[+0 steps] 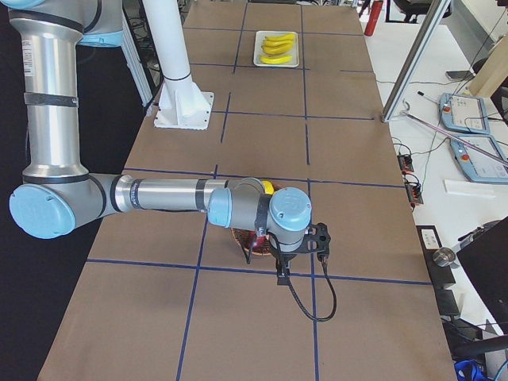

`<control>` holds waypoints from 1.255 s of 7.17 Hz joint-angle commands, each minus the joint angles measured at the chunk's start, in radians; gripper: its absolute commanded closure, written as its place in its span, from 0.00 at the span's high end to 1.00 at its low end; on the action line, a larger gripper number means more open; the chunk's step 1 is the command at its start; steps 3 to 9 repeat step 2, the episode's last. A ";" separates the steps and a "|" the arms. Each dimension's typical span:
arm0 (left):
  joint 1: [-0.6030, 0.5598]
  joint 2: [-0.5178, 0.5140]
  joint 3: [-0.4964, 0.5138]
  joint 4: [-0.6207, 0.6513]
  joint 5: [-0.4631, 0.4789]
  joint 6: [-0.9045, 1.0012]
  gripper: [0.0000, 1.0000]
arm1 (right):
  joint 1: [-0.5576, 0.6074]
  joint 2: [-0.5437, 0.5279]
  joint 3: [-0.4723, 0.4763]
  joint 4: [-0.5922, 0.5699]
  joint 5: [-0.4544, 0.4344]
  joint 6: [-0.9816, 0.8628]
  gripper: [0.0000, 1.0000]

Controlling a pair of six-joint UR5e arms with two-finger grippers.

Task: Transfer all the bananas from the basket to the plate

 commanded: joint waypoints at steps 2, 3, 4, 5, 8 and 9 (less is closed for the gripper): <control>-0.001 0.000 0.000 -0.002 0.000 0.000 0.99 | 0.000 0.002 0.002 0.000 0.000 0.002 1.00; -0.001 0.000 0.000 -0.002 0.000 0.000 0.99 | 0.000 0.002 0.002 0.000 0.000 0.002 1.00; -0.001 0.000 0.000 -0.002 0.000 0.000 0.99 | 0.000 0.002 0.002 0.000 0.000 0.002 1.00; -0.001 0.000 0.000 -0.002 0.000 0.000 0.99 | 0.000 0.002 0.002 0.000 0.000 0.002 1.00; -0.001 0.000 0.000 -0.002 0.000 0.000 0.99 | 0.000 0.002 0.002 0.000 0.000 0.002 1.00; -0.001 0.000 0.000 -0.002 0.000 0.000 0.99 | 0.000 0.002 0.002 0.000 0.000 0.002 1.00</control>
